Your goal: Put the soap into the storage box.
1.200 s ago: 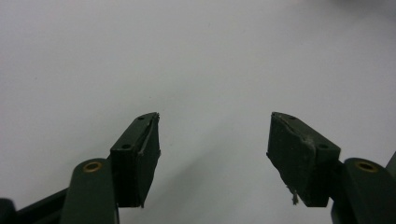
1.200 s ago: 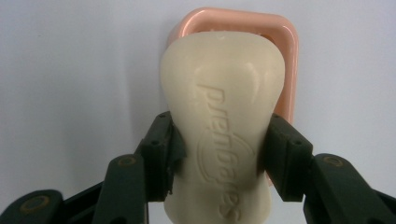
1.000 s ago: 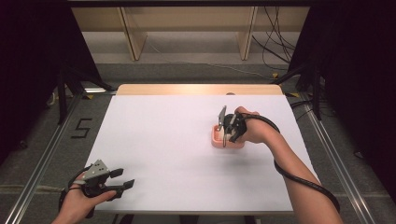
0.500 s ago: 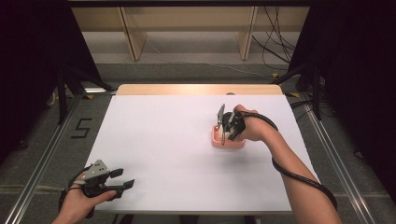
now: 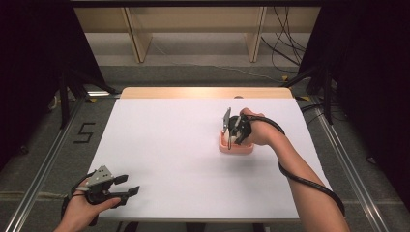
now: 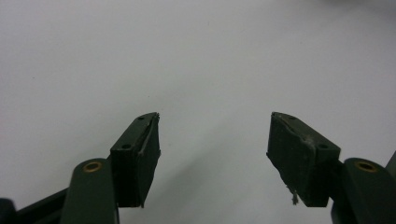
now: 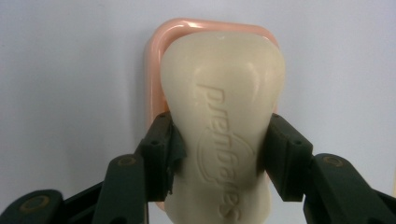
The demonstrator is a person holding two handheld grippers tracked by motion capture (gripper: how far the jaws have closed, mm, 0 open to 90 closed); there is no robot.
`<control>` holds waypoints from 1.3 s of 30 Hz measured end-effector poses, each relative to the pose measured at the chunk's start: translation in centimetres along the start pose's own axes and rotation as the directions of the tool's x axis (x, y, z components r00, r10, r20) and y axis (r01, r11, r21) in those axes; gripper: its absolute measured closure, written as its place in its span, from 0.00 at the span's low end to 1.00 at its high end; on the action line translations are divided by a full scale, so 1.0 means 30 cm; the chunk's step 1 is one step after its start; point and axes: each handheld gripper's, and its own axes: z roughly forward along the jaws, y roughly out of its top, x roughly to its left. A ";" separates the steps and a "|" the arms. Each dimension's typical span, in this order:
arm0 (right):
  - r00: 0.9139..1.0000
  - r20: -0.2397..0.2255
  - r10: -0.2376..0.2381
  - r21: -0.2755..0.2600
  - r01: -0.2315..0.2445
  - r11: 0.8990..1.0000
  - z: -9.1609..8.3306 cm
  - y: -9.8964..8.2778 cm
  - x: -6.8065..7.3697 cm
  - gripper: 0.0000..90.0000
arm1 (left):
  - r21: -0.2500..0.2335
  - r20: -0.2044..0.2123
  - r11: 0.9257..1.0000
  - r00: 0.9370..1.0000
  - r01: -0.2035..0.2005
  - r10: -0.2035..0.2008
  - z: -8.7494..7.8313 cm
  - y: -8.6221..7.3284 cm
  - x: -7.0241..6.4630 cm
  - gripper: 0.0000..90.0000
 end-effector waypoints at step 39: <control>0.999 -0.004 0.036 -0.012 -0.037 0.999 0.055 0.018 -0.018 0.56 | -0.011 0.000 1.000 1.000 -0.012 0.012 0.001 0.005 -0.004 0.38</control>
